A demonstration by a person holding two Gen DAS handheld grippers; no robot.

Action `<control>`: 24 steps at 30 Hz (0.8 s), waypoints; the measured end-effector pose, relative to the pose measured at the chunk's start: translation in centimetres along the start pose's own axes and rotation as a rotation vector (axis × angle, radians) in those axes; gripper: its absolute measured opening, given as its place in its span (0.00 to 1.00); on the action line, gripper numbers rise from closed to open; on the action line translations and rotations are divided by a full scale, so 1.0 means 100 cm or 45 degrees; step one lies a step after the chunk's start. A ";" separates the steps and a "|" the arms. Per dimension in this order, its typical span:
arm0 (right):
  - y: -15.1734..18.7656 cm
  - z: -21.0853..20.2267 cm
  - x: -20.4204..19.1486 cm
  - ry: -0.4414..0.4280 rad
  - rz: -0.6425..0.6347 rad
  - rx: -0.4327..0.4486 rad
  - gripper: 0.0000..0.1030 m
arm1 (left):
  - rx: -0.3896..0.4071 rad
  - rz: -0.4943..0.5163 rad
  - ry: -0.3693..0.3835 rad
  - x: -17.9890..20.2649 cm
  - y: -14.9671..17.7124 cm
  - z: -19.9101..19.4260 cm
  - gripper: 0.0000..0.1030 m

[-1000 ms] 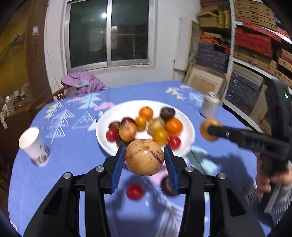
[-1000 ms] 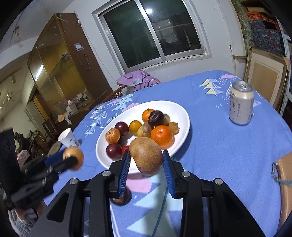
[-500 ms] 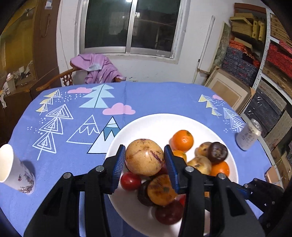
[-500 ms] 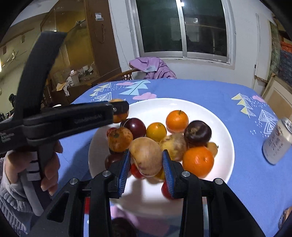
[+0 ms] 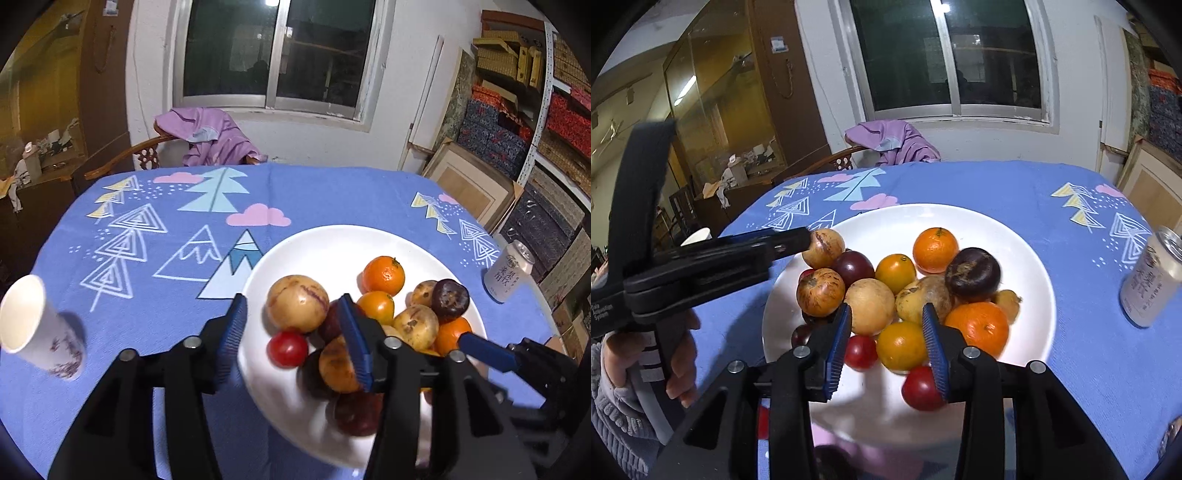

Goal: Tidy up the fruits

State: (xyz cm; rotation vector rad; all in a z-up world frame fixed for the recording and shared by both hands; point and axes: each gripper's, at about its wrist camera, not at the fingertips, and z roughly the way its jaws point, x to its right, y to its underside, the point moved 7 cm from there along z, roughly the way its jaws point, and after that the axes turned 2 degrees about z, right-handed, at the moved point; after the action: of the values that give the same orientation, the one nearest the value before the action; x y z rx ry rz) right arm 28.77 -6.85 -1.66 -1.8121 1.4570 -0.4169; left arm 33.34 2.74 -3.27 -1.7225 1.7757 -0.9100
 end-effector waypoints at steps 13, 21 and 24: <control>0.067 -0.072 0.020 -0.006 0.177 0.030 0.65 | 0.027 0.143 -0.194 0.006 0.111 -0.084 0.89; 0.074 -0.076 0.031 -0.039 0.277 0.010 0.71 | 0.048 0.217 -0.183 0.020 0.128 -0.086 0.89; 0.075 -0.074 0.029 -0.065 0.282 -0.010 0.71 | 0.009 0.240 -0.142 0.027 0.130 -0.080 0.89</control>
State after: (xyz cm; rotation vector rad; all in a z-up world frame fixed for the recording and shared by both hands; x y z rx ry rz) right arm 19.56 -12.66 -2.85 -1.6331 1.6042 -0.2519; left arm 18.58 0.73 -7.64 -1.5391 1.8218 -0.7250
